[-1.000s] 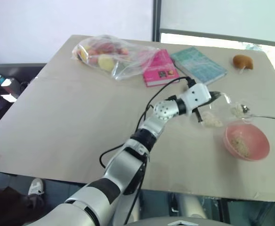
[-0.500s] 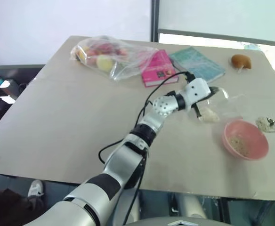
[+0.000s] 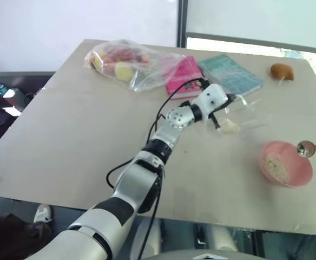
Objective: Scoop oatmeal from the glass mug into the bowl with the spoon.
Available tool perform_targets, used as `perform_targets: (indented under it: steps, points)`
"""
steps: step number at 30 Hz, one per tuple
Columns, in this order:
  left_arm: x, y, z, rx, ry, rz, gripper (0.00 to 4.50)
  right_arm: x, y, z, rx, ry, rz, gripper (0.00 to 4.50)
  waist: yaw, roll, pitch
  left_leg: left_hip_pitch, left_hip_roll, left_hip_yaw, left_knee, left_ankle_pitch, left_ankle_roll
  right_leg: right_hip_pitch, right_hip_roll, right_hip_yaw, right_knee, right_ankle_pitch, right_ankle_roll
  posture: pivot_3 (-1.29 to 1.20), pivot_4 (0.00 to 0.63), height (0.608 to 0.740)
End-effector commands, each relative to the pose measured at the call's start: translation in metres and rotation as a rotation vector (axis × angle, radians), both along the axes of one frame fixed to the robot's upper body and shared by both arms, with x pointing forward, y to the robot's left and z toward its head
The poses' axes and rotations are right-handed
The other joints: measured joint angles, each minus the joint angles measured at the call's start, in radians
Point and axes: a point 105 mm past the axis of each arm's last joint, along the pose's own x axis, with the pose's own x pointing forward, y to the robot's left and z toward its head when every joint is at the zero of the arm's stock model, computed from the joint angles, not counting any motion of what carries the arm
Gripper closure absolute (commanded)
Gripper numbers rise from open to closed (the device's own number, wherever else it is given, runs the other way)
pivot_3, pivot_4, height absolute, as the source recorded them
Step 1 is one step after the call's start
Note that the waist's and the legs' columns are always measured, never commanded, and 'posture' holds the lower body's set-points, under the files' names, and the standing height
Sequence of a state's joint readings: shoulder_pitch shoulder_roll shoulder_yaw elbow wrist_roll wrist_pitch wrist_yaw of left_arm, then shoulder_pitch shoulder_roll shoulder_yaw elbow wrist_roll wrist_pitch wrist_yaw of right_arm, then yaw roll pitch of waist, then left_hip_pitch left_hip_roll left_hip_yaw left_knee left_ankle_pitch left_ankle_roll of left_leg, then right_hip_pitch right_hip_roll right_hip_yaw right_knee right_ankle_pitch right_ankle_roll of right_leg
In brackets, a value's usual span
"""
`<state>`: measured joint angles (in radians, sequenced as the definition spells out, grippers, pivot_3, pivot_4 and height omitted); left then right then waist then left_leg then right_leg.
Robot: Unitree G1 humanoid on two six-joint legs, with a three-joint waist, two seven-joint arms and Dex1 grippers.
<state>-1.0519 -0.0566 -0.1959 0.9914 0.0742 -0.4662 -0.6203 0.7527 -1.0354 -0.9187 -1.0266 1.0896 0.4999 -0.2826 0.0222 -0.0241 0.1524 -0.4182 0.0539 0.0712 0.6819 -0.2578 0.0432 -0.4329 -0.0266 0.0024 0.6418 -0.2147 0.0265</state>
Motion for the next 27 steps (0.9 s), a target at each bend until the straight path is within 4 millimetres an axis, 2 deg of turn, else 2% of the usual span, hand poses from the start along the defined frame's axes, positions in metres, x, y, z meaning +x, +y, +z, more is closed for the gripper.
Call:
perform_targets:
  steps: [1, 3, 5, 9, 12, 15, 18, 20, 23, 25, 27]
  points:
    - [-0.005, 0.002, 0.014, -0.060, -0.034, -0.025, 4.45, -0.009, 0.001, 0.025, 0.229, -0.178, 0.028, 4.50, 0.000, -0.001, 0.000, 0.000, 0.000, 0.000, 0.000, 0.000, 0.001, 0.000, 0.000, 0.000, 0.000, 0.000, 0.001, 0.00, 0.150, 0.740]
    - [-0.006, 0.005, 0.011, -0.057, -0.030, -0.032, 4.45, -0.011, 0.001, 0.036, 0.445, -0.269, 0.058, 4.50, -0.005, -0.001, 0.001, 0.001, 0.000, -0.001, 0.000, -0.001, 0.002, 0.000, 0.000, 0.002, 0.000, 0.002, 0.003, 0.00, 0.150, 0.740]
    - [-0.007, 0.008, 0.008, -0.054, -0.028, -0.036, 4.45, -0.010, 0.008, 0.046, 0.588, -0.325, 0.114, 4.50, -0.010, -0.001, 0.001, 0.001, 0.000, 0.000, 0.000, -0.001, 0.002, 0.000, 0.000, 0.004, 0.000, 0.002, 0.003, 0.00, 0.150, 0.740]
    - [-0.007, 0.013, 0.007, -0.074, -0.001, -0.034, 4.45, 0.001, 0.027, 0.048, 0.734, -0.313, 0.208, 4.50, -0.010, -0.001, 0.001, 0.002, -0.001, 0.001, 0.003, -0.001, 0.002, 0.001, 0.004, 0.014, 0.001, 0.003, 0.004, 0.00, 0.150, 0.740]
    - [-0.010, 0.015, 0.011, -0.106, 0.012, -0.048, 4.45, 0.020, 0.045, 0.034, 0.756, -0.228, 0.264, 4.50, -0.013, -0.001, 0.000, 0.004, -0.001, 0.001, 0.004, -0.001, 0.003, 0.003, 0.009, 0.022, 0.001, 0.002, 0.001, 0.00, 0.150, 0.740]
    - [-0.015, 0.019, 0.019, -0.183, 0.042, -0.065, 4.45, 0.046, 0.057, 0.004, 0.707, -0.105, 0.276, 4.50, -0.010, -0.001, 0.000, 0.004, -0.001, 0.001, 0.004, -0.001, 0.003, 0.003, 0.010, 0.024, 0.002, 0.003, 0.000, 0.00, 0.150, 0.740]
    - [-0.015, 0.029, 0.019, -0.232, 0.091, -0.045, 4.50, 0.062, 0.069, -0.003, 0.691, -0.085, 0.334, 3.41, -0.008, 0.000, 0.000, 0.002, -0.001, 0.001, 0.004, -0.001, 0.003, 0.002, 0.010, 0.025, 0.001, 0.005, 0.003, 0.00, 0.150, 0.740]
    - [-0.010, 0.042, 0.015, -0.253, 0.122, 0.002, 4.50, 0.065, 0.085, -0.001, 0.552, -0.085, 0.417, 2.46, -0.012, 0.001, 0.000, 0.002, -0.001, 0.002, 0.004, -0.001, 0.003, 0.001, 0.010, 0.025, 0.001, 0.005, 0.004, 0.00, 0.150, 0.740]
    - [0.007, 0.080, 0.007, -0.345, 0.183, 0.144, 4.50, 0.059, 0.099, 0.000, 0.357, -0.091, 0.498, 0.93, -0.011, 0.001, 0.000, 0.002, -0.001, 0.001, 0.003, -0.002, 0.004, 0.001, 0.011, 0.025, 0.001, 0.005, 0.004, 0.00, 0.150, 0.740]
    - [0.015, 0.103, 0.000, -0.379, 0.219, 0.213, 4.50, 0.050, 0.104, -0.002, 0.297, -0.122, 0.550, 0.04, -0.010, 0.001, 0.000, 0.002, 0.000, 0.001, 0.003, -0.002, 0.004, 0.001, 0.011, 0.024, 0.001, 0.005, 0.004, 0.00, 0.150, 0.740]
    - [0.023, 0.125, -0.010, -0.403, 0.259, 0.280, 4.50, 0.040, 0.107, -0.009, 0.244, -0.129, 0.607, 0.04, -0.009, 0.001, 0.000, 0.002, 0.001, 0.001, 0.002, -0.002, 0.004, 0.001, 0.012, 0.022, 0.002, 0.005, 0.004, 0.00, 0.150, 0.740]
